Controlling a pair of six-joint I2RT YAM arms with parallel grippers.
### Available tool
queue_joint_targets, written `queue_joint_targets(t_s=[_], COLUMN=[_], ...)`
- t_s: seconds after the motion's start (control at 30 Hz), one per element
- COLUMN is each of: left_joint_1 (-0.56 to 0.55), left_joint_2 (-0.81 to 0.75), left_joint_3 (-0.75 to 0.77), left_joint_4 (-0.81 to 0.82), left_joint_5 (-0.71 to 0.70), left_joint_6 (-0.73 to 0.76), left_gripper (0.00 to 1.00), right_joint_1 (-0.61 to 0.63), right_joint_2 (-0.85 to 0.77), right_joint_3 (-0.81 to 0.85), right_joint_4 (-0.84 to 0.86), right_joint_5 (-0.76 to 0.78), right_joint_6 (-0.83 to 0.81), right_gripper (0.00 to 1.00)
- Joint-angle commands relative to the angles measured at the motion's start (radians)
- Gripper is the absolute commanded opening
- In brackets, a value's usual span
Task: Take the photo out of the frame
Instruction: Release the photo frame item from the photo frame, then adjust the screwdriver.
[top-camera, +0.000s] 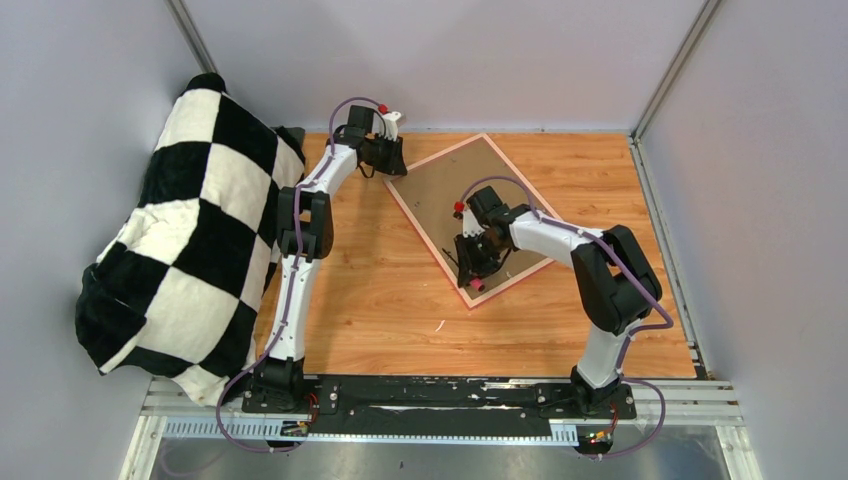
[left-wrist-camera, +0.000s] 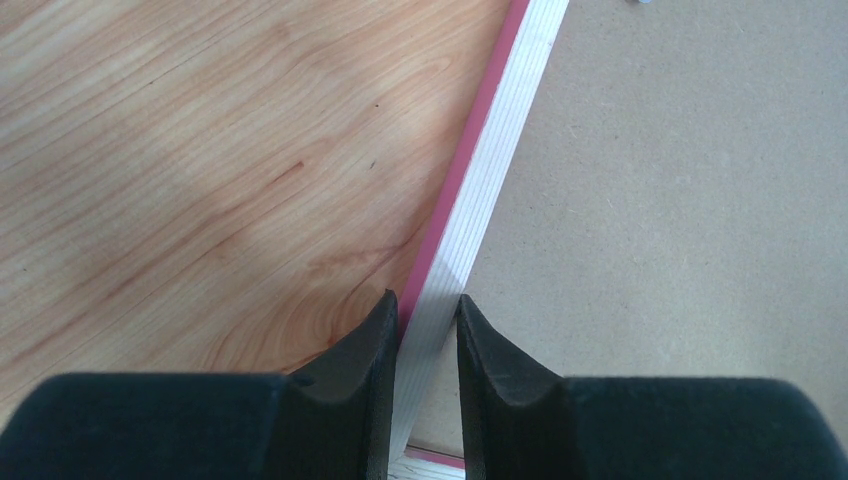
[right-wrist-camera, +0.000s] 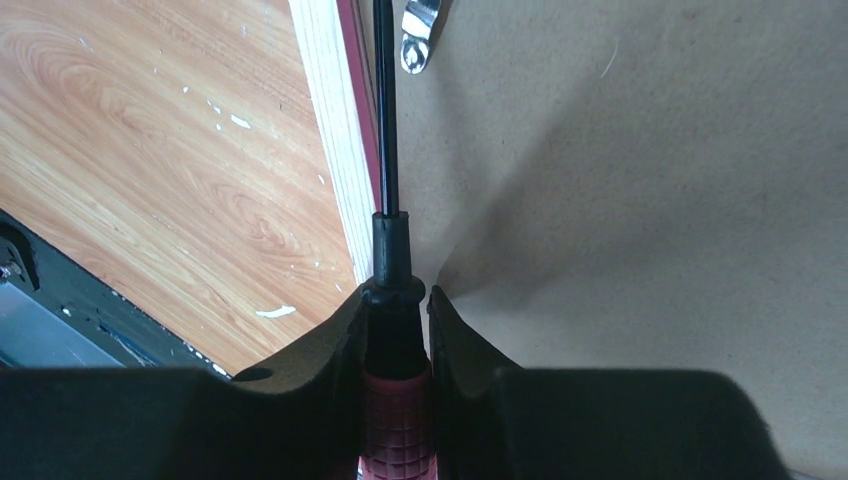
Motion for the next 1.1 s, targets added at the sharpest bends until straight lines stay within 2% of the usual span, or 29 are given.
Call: queue_joint_targets(t_s=[0.0,0.23,0.43,0.6,0.8,0.93,1.07], left_joint_1=[-0.032,-0.025,-0.025,-0.025,-0.025,-0.025,-0.025], left_joint_2=[0.037,0.046,0.045,0.045,0.041,0.041,0.039], left_joint_3=[-0.023,-0.011,-0.01,-0.01,-0.014,-0.014,-0.015], left_joint_4=[-0.143,-0.144,-0.142,-0.143,-0.142,-0.142,-0.142], left_joint_5=[-0.013,-0.008,-0.008,-0.011,-0.023,-0.033,-0.036], left_joint_6=[-0.035,-0.048,-0.048,-0.046,-0.045,-0.049,-0.049], left_gripper=[0.0,0.0,0.0,0.0,0.0,0.0,0.0], right_joint_1=[-0.036,-0.037,0.013,0.035,0.024,-0.01,-0.16], right_joint_2=[-0.004,-0.086,-0.124,-0.159,-0.302,-0.421,-0.486], right_joint_3=[-0.023,-0.039,-0.058,-0.017,-0.008,-0.05,-0.061], right_joint_4=[0.074,0.029,-0.01,-0.05,-0.074,-0.08,-0.069], right_joint_5=[0.133,0.203,0.274,0.359,0.494,0.55,0.514], right_joint_6=[-0.024,-0.129,-0.219,-0.329,-0.466,-0.503,-0.479], right_gripper=[0.0,0.0,0.0,0.0,0.0,0.0,0.0])
